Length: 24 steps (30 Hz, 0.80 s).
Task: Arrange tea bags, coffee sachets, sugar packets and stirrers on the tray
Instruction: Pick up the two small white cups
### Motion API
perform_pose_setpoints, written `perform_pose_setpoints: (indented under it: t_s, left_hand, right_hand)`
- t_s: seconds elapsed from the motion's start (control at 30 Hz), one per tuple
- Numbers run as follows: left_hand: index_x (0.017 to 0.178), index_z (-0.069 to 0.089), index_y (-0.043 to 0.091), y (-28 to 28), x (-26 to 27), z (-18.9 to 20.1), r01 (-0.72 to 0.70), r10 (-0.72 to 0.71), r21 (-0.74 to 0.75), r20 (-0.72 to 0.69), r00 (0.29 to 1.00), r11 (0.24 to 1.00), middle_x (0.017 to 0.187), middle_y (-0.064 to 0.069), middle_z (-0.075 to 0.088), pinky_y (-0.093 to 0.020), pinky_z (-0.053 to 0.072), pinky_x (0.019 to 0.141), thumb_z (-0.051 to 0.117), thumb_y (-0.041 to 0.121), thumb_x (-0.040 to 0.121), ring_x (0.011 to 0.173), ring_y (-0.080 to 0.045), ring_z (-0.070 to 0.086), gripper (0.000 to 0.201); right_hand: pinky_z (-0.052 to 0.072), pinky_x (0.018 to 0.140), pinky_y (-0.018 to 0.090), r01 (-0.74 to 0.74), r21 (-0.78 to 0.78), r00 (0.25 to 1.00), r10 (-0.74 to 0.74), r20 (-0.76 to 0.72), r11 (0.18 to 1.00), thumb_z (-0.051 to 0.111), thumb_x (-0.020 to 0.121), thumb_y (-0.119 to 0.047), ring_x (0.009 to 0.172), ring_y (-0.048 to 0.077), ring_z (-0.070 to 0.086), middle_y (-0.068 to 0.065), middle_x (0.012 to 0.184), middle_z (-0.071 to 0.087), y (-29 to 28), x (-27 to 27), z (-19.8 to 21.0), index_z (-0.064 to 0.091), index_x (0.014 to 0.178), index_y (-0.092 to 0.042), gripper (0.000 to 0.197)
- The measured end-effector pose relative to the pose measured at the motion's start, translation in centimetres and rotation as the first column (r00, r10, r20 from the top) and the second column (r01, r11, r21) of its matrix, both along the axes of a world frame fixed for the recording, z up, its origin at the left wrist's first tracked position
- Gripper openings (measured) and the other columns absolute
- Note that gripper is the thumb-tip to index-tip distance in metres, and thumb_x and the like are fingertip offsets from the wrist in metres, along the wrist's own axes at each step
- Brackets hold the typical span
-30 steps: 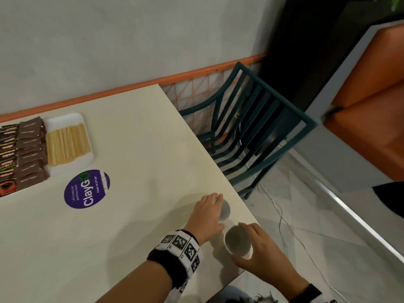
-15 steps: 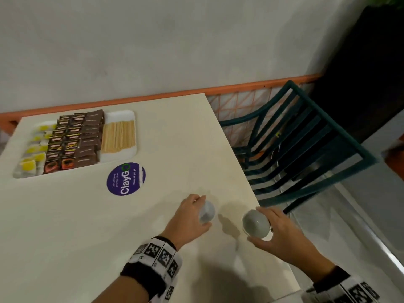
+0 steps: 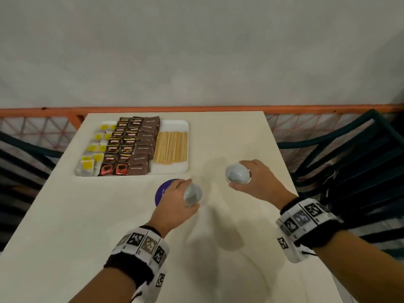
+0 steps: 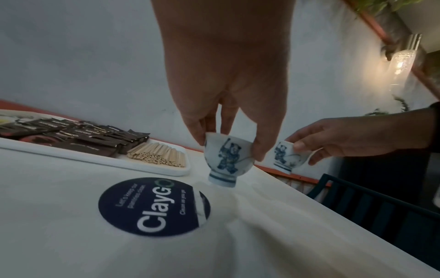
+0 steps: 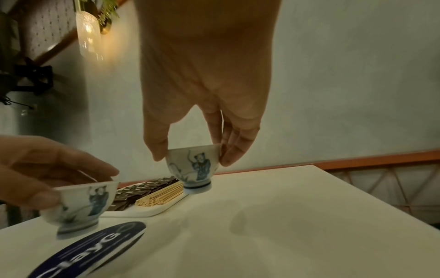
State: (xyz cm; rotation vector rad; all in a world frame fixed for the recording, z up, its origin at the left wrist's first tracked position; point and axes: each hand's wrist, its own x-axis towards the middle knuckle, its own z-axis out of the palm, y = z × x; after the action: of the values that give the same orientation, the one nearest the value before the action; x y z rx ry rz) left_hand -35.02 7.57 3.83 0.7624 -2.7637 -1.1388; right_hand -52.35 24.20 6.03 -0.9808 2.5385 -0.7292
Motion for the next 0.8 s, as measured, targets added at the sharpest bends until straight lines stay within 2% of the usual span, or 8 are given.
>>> perform_pose_setpoints:
  t_s: [0.13,0.27,0.33,0.4,0.47,0.67,0.73,0.8]
  left_hand:
    - [0.137,0.041,0.013,-2.8,-2.5,-0.6,-0.041,0.041,0.010,-0.055,0.998,0.999,0.135,-0.004,0.048,-0.024,0.034,0.101,0.073,0.027,0.077,0.122,-0.019,0.046,0.069]
    - [0.136,0.042,0.016,-4.8,-5.2,-1.5,-0.041,0.047,0.080,-0.084,0.995,0.996,0.133,-0.001,0.048,-0.021,0.034,0.097,0.073,0.027,0.076,0.121,-0.016,0.045,0.069]
    - [0.139,0.038,0.019,-5.5,-6.3,-2.0,-0.026,0.035,0.098,-0.092,0.995,0.995,0.136,0.000,0.045,-0.018,0.029,0.097,0.072,0.025,0.077,0.124,-0.016,0.042,0.070]
    - [0.140,0.036,0.019,-6.2,-7.5,-2.5,-0.011,0.022,0.102,-0.107,0.994,0.995,0.137,0.000,0.043,-0.014,0.026,0.095,0.072,0.023,0.078,0.124,-0.014,0.040,0.072]
    - [0.140,0.036,0.017,-7.0,-8.5,-2.9,-0.013,0.028,0.103,-0.142,0.990,0.995,0.137,-0.002,0.043,-0.014,0.025,0.095,0.073,0.021,0.077,0.122,-0.013,0.041,0.073]
    - [0.143,0.031,0.016,-8.5,-11.5,-4.6,-0.049,0.077,0.131,-0.214,0.974,0.990,0.139,-0.003,0.043,-0.022,0.028,0.103,0.075,0.021,0.075,0.126,-0.015,0.040,0.081]
    - [0.145,0.027,0.019,-8.6,-12.2,-5.1,-0.061,0.096,0.157,-0.228,0.969,0.986,0.140,-0.002,0.041,-0.014,0.025,0.098,0.074,0.019,0.077,0.124,-0.010,0.038,0.083]
    - [0.145,0.025,0.020,-8.7,-12.8,-5.5,-0.073,0.118,0.194,-0.232,0.965,0.978,0.141,0.000,0.038,-0.011,0.024,0.096,0.074,0.017,0.077,0.123,-0.008,0.038,0.083]
  right_hand:
    - [0.040,0.087,0.030,-0.006,0.023,1.000,0.006,0.004,1.000,0.076,0.074,-0.031,0.105,0.028,0.049,0.014,0.111,0.057,-5.6,-3.1,0.3,0.054,0.114,-0.001,0.055]
    - [0.035,0.076,0.026,0.010,0.047,1.000,-0.011,0.022,0.999,0.074,0.071,-0.041,0.093,0.021,0.048,0.011,0.108,0.056,-10.1,-6.5,-1.1,0.054,0.104,-0.009,0.051]
    - [0.036,0.079,0.027,0.014,0.059,1.000,-0.016,0.025,0.998,0.074,0.071,-0.042,0.093,0.020,0.047,0.011,0.114,0.054,-11.9,-7.7,-1.8,0.051,0.112,-0.009,0.057]
    - [0.037,0.087,0.028,0.015,0.075,0.999,-0.018,0.037,0.997,0.074,0.073,-0.040,0.106,0.023,0.048,0.010,0.123,0.049,-13.3,-8.6,-2.2,0.046,0.126,-0.009,0.067]
    - [0.035,0.090,0.027,0.014,0.083,0.999,-0.019,0.050,0.996,0.074,0.074,-0.039,0.111,0.025,0.047,0.010,0.125,0.047,-14.5,-9.5,-2.7,0.043,0.130,-0.009,0.070]
    - [0.033,0.078,0.026,-0.016,0.084,0.999,0.013,0.047,0.996,0.076,0.069,-0.042,0.089,0.018,0.045,0.009,0.110,0.056,-17.7,-11.8,-5.3,0.052,0.110,-0.011,0.057]
    - [0.033,0.076,0.026,-0.023,0.082,0.999,0.019,0.049,0.996,0.076,0.069,-0.041,0.088,0.018,0.045,0.008,0.106,0.057,-18.5,-12.2,-5.8,0.053,0.105,-0.010,0.053]
    - [0.032,0.075,0.026,-0.037,0.076,0.998,0.034,0.045,0.996,0.077,0.069,-0.038,0.087,0.018,0.045,0.007,0.104,0.057,-19.1,-12.4,-6.0,0.053,0.104,-0.010,0.051]
